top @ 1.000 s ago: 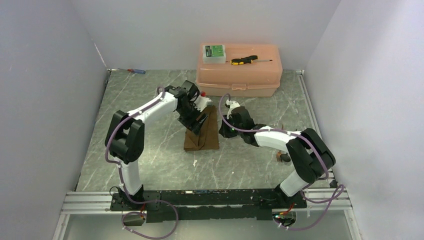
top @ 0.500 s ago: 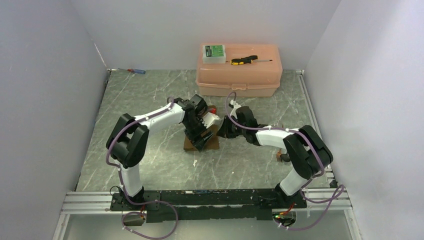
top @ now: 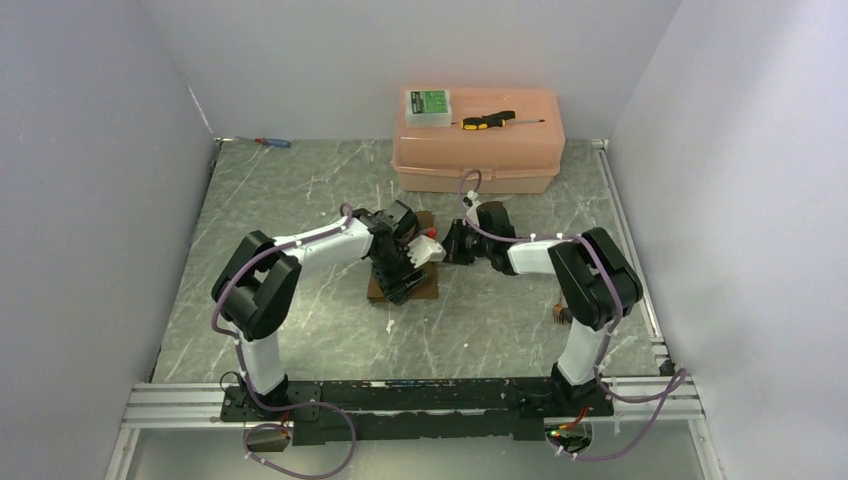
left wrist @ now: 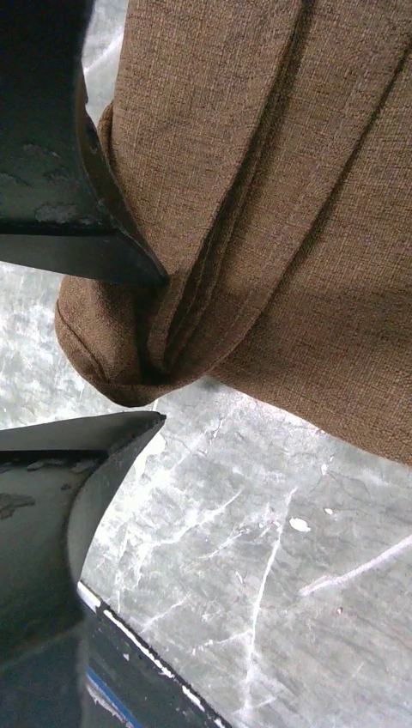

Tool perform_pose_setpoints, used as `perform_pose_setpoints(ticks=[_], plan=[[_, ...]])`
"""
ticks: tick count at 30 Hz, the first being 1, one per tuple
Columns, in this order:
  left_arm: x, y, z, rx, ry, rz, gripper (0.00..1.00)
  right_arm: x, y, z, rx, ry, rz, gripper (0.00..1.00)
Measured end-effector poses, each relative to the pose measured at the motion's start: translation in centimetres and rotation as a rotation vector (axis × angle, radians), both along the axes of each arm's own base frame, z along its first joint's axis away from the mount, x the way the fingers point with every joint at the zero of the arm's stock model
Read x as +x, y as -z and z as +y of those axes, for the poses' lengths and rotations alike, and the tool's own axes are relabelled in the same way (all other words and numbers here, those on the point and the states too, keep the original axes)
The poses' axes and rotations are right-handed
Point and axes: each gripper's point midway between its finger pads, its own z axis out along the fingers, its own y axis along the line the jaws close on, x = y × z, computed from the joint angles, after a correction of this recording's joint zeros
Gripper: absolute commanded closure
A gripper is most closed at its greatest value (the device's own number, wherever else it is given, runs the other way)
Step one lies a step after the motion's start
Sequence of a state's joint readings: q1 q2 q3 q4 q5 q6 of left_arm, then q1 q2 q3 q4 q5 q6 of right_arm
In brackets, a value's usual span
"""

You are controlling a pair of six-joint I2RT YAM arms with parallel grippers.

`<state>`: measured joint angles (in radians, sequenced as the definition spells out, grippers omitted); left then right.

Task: Fold the napkin into a case and place the utensils inside
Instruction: Rotate the 2/3-rectangle-folded napkin at the center of the board.

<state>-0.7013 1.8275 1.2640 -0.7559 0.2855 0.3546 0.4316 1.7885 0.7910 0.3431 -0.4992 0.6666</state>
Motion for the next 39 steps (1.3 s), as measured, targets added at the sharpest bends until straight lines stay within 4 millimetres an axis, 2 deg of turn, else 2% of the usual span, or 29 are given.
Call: perform_pose_setpoints(ticks=[7, 8, 17, 24, 28, 31, 38, 39], plan=[[0.1, 0.9, 0.4, 0.026, -0.003, -0.031, 0.76, 2.8, -1.1, 1.5, 0.028, 0.004, -0.026, 0.93], [0.2, 1.1, 0.4, 0.03, -0.006, -0.033, 0.78, 3.1, -1.3, 1.6, 0.032, 0.005, -0.032, 0.93], [0.1, 1.3, 0.3, 0.047, 0.012, -0.079, 0.8, 6.9, -1.6, 2.9, 0.024, 0.021, -0.072, 0.96], [-0.5, 1.8, 0.2, 0.088, 0.075, -0.141, 0.82, 8.2, 1.4, 1.2, -0.08, 0.082, -0.048, 1.0], [-0.7, 1.8, 0.1, 0.097, 0.125, -0.18, 0.85, 8.1, 1.9, 0.1, -0.116, 0.117, -0.058, 1.0], [-0.8, 1.9, 0.1, 0.097, 0.159, -0.197, 0.87, 6.8, 1.9, -1.0, -0.138, 0.145, -0.069, 1.0], [-0.9, 1.9, 0.2, 0.118, 0.325, -0.257, 0.88, 1.8, 2.2, -4.2, -0.174, 0.19, -0.051, 1.0], [-0.9, 1.9, 0.2, 0.121, 0.356, -0.267, 0.87, 1.1, 2.2, -4.6, -0.18, 0.195, -0.049, 0.96]])
